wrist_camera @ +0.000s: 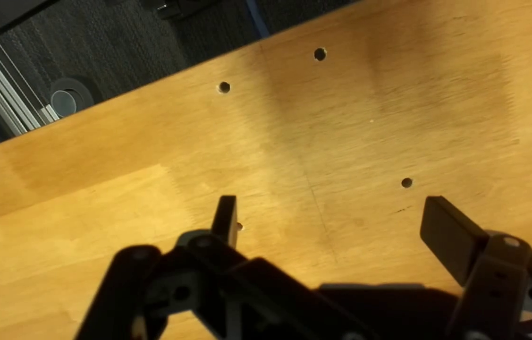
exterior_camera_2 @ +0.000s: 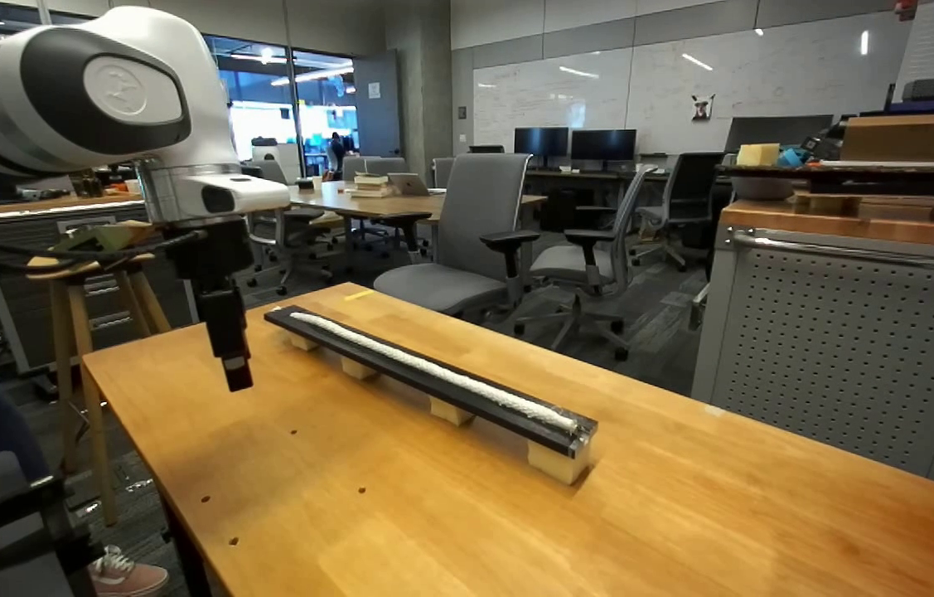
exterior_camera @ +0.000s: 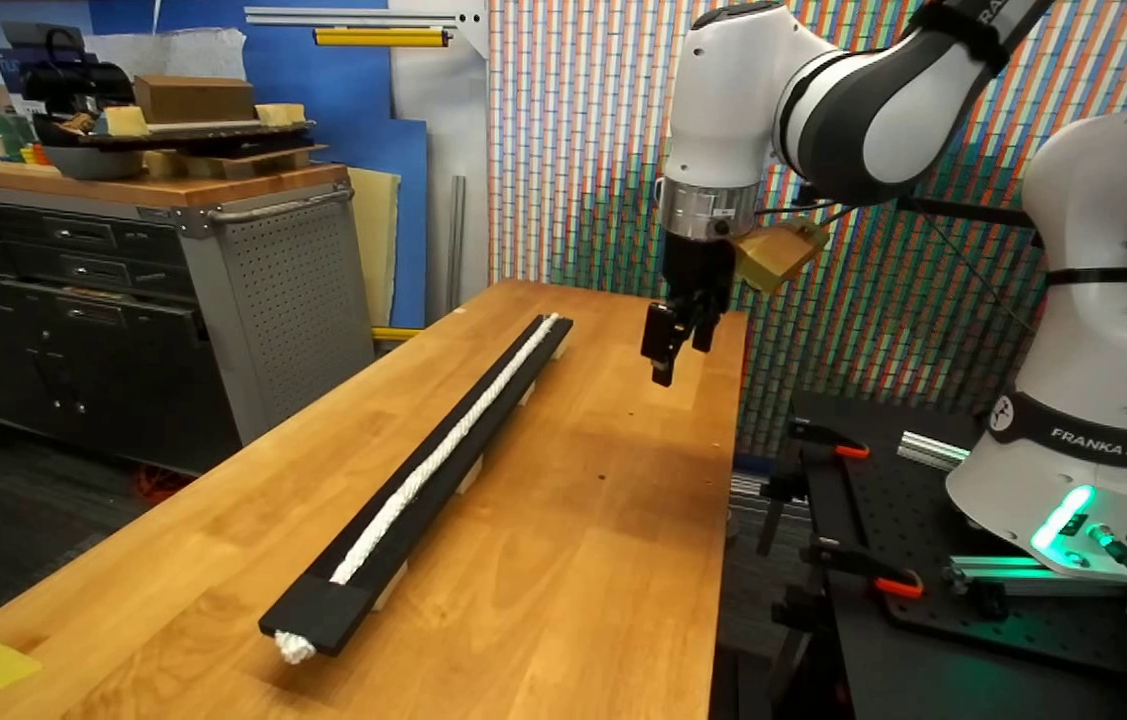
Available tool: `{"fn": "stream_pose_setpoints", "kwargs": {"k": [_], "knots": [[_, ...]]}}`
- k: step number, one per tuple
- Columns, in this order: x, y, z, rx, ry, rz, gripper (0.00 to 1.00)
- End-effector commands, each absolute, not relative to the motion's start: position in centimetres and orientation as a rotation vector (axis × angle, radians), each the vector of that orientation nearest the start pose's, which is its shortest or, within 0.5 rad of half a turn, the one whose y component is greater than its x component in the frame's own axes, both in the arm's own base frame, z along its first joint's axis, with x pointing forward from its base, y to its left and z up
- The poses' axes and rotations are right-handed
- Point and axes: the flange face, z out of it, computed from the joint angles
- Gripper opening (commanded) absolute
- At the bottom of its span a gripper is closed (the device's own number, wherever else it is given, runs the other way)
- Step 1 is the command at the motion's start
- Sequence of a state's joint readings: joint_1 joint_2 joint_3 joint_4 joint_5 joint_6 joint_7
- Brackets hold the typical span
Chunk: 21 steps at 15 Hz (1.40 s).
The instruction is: Straighten the rope on the black object and press it in
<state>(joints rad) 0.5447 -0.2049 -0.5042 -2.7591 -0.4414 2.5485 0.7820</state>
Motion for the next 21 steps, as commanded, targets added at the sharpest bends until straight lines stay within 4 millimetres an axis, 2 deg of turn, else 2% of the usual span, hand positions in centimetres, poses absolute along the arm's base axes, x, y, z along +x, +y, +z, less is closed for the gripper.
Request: {"fn": "stream_pose_setpoints", "kwargs": {"k": [1, 4, 6, 9, 12, 16, 21], "knots": [[38.2, 3.1, 26.8, -3.223, 0.589, -0.076, 1.0], [39.2, 4.6, 27.7, -3.264, 0.522, -0.092, 1.0], [40.4, 6.5, 29.5, -3.305, 0.434, -0.146, 1.0], [43.0, 9.6, 32.2, -3.326, 0.294, -0.196, 1.0], [46.4, 11.8, 33.9, -3.309, 0.213, -0.129, 1.0], [51.5, 12.7, 34.2, -3.314, 0.212, -0.011, 1.0], [56.8, 13.7, 33.3, -3.3, 0.229, 0.01, 1.0]]}}
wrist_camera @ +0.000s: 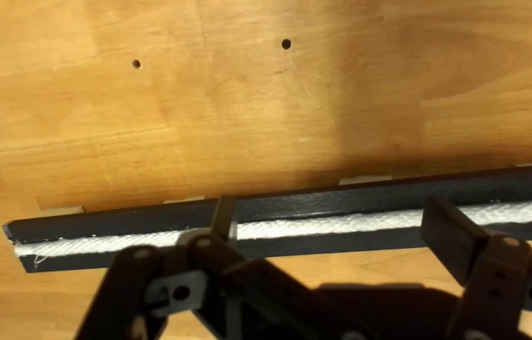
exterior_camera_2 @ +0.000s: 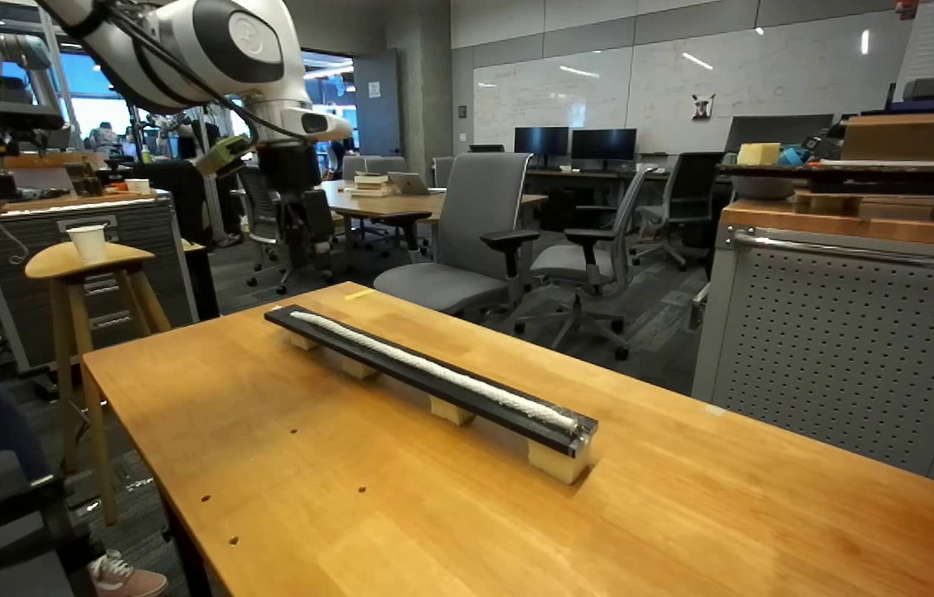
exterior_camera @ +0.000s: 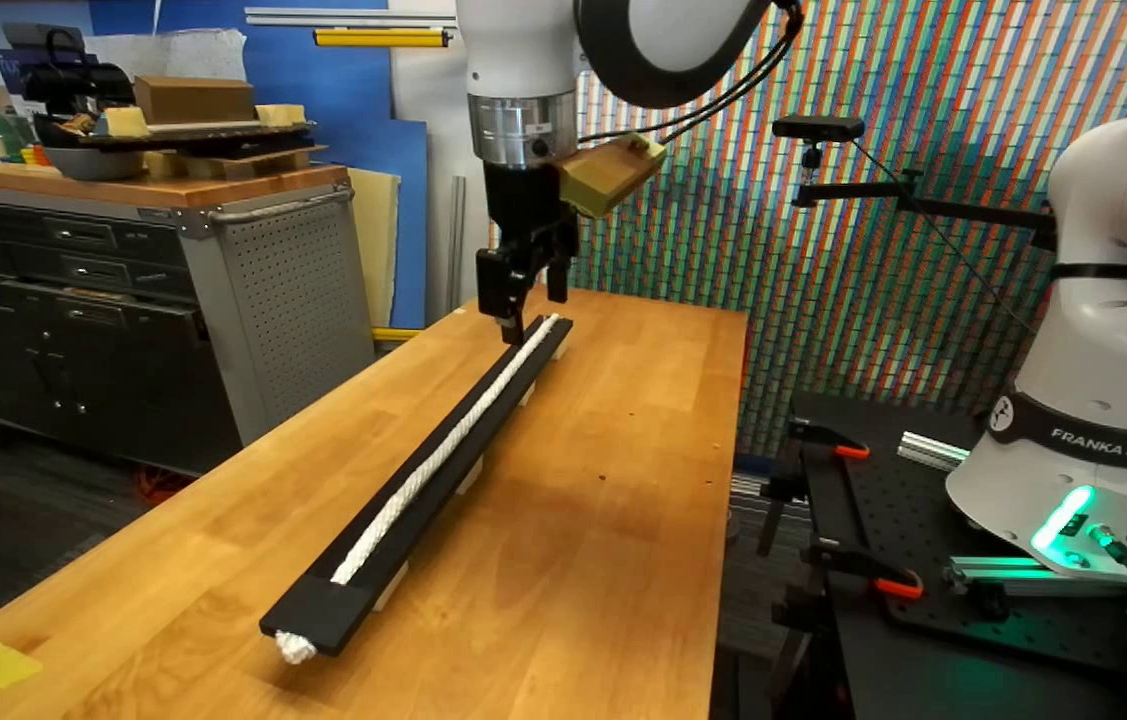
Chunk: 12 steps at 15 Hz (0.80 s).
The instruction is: Straighten the rope on the black object and press it in
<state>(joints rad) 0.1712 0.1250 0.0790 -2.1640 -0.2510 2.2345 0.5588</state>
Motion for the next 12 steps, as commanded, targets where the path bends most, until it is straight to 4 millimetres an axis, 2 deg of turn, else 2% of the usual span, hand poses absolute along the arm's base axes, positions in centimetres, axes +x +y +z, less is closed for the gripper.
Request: {"fn": "stream_pose_setpoints", "kwargs": {"k": [1, 6, 12], "knots": [[57.6, 14.1, 33.2, -3.294, 0.225, 0.013, 1.0], [60.7, 16.8, 32.9, -3.231, 0.224, -0.012, 1.0], [61.3, 22.1, 31.8, -3.178, -0.043, 0.054, 1.0]]}}
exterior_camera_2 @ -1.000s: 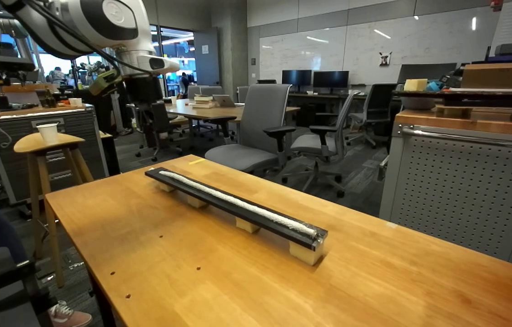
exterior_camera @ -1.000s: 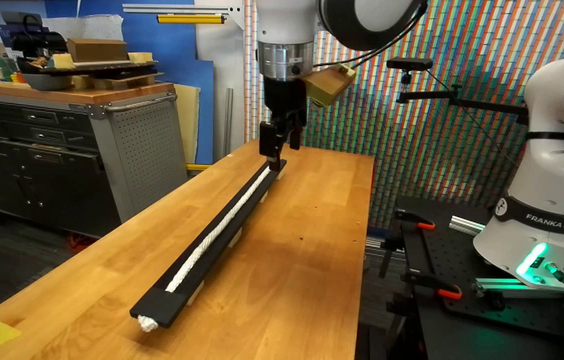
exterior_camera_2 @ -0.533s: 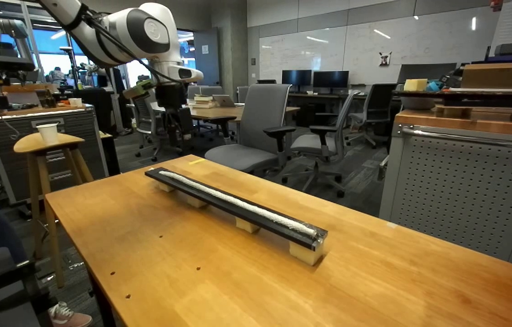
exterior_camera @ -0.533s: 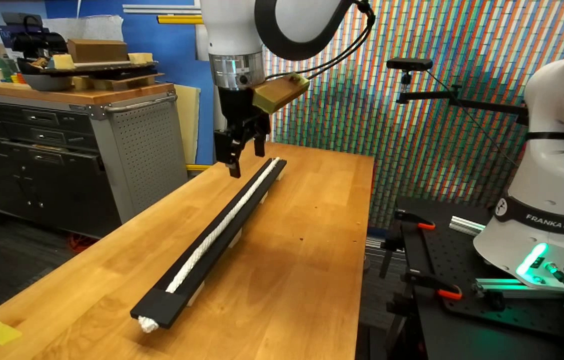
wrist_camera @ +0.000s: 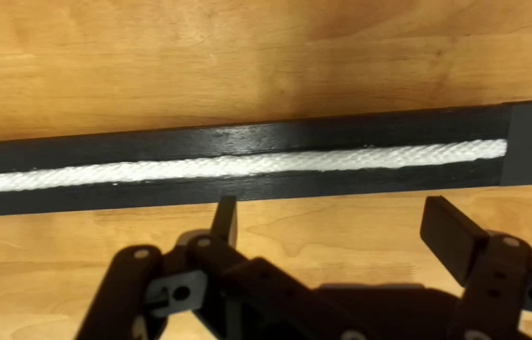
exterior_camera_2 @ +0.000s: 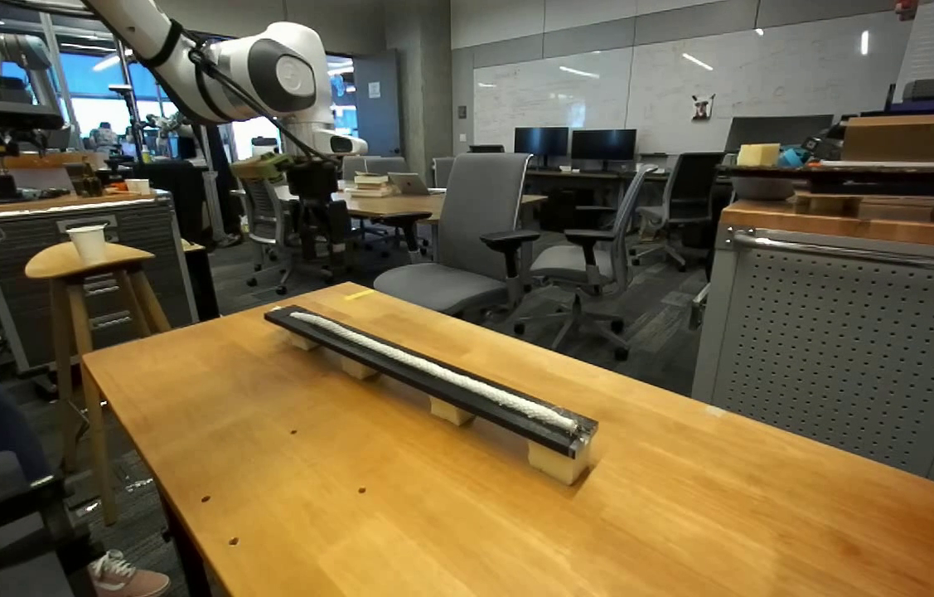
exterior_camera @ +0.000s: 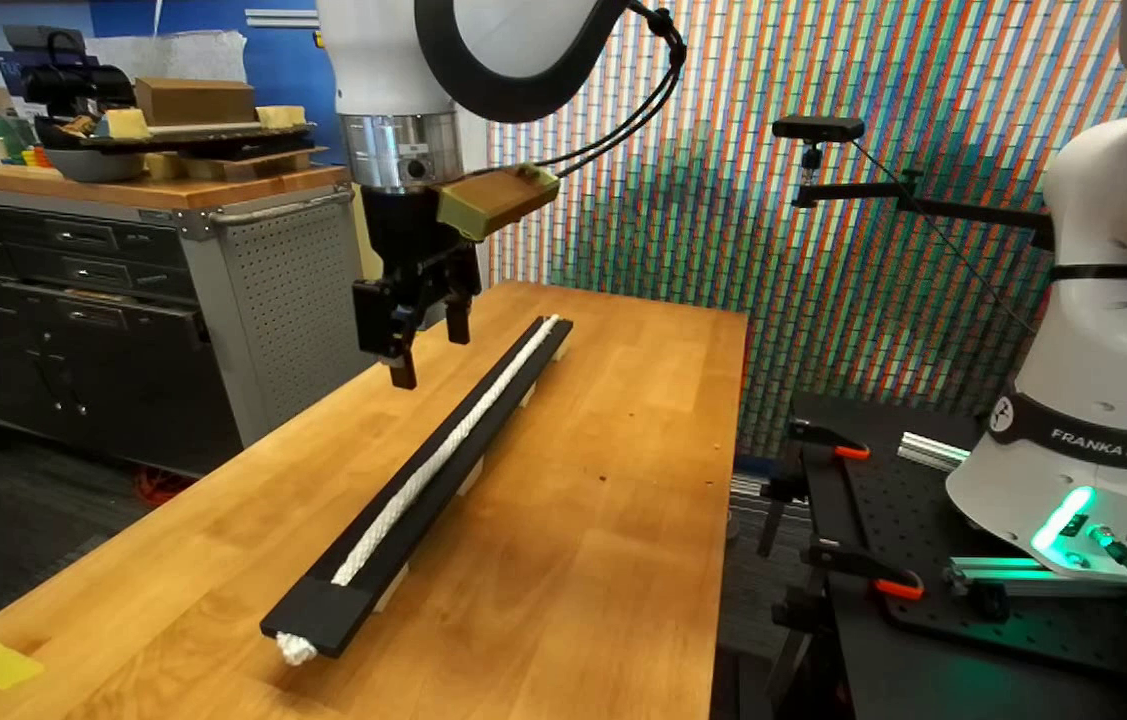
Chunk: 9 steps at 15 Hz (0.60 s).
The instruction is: Straighten the rope on the black object and press it in
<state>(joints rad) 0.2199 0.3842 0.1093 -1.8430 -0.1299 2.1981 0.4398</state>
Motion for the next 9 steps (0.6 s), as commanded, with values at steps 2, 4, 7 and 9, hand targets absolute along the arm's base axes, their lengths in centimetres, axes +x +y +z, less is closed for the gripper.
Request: {"fn": "stream_pose_setpoints", "kwargs": {"k": [2, 4, 7, 9], "knots": [[61.0, 24.1, 31.2, -3.172, -0.092, 0.071, 1.0], [60.8, 25.9, 30.5, -3.173, -0.1, 0.067, 1.0], [61.2, 28.8, 29.4, -3.17, -0.077, 0.044, 1.0], [61.8, 30.4, 28.6, -3.159, -0.027, 0.044, 1.0]]}}
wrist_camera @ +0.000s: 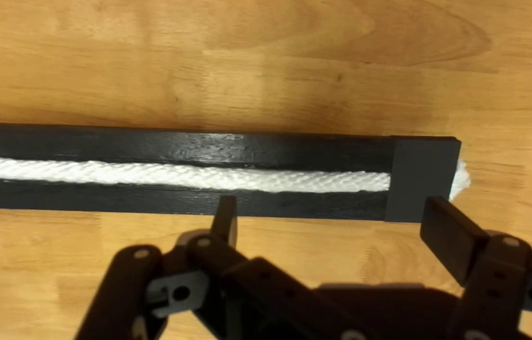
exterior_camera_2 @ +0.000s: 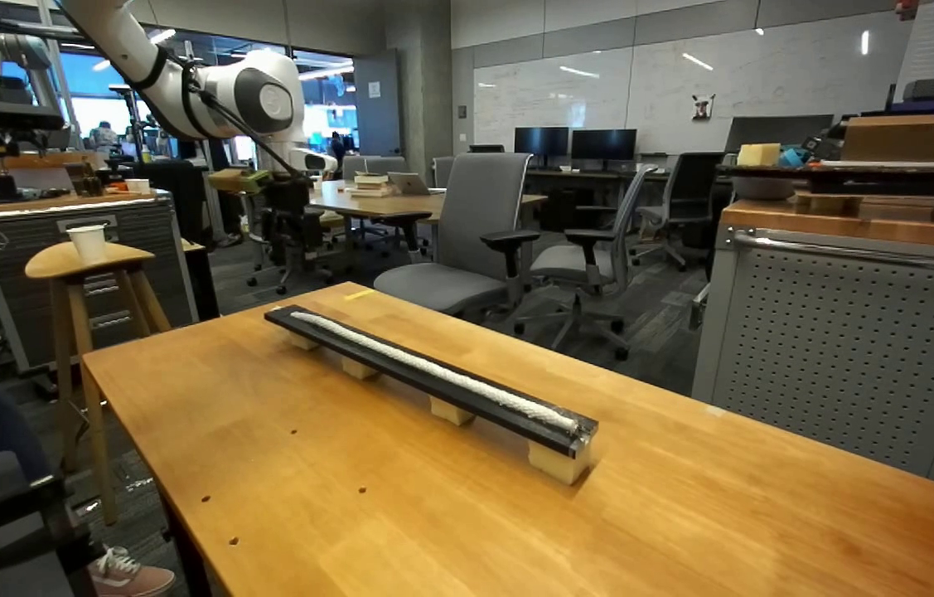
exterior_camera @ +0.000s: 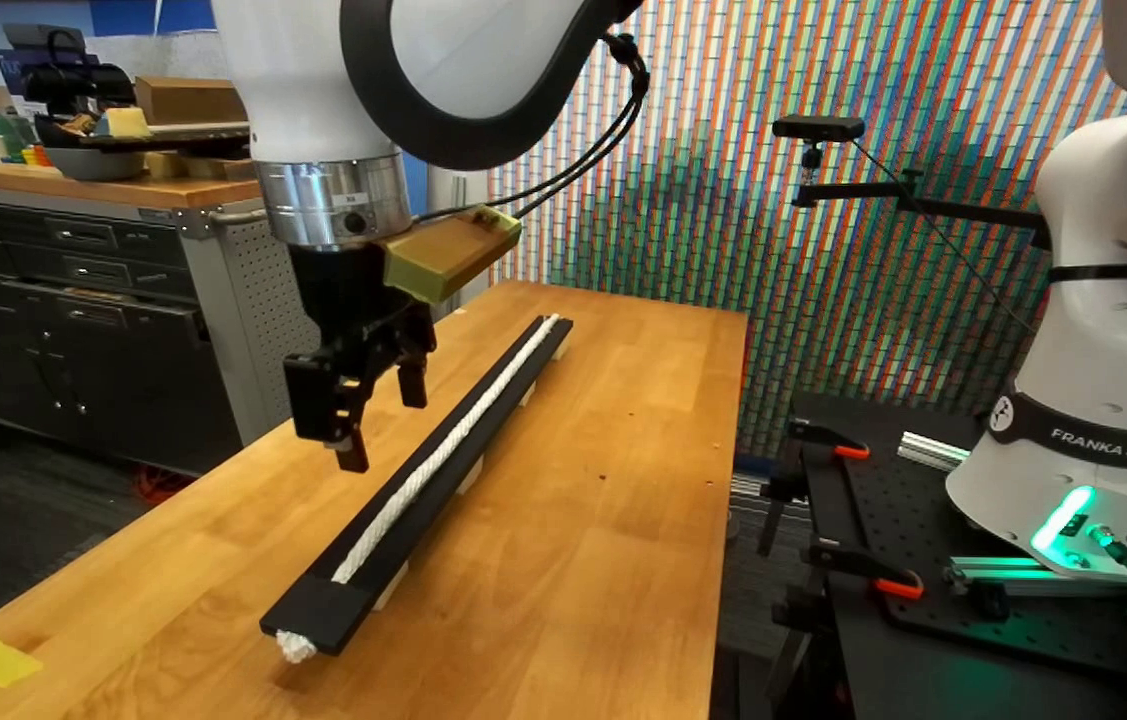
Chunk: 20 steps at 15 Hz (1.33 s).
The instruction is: Straighten the rope on the black object and press it in
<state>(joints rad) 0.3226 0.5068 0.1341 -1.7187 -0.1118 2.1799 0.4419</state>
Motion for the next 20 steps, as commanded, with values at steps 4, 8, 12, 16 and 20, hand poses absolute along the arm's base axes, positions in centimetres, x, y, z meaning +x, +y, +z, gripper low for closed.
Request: {"fn": "stream_pose_setpoints", "kwargs": {"k": [4, 8, 12, 16, 20], "knots": [[62.9, 32.7, 27.6, -3.143, 0.133, 0.006, 1.0], [63.8, 33.8, 26.7, -3.143, 0.297, -0.073, 1.0], [63.7, 33.5, 25.7, -3.165, 0.374, -0.087, 0.58], [63.3, 32.4, 25.4, -3.183, 0.421, -0.102, 0.28], [62.7, 32.0, 24.8, -3.207, 0.46, -0.115, 0.01]]}}
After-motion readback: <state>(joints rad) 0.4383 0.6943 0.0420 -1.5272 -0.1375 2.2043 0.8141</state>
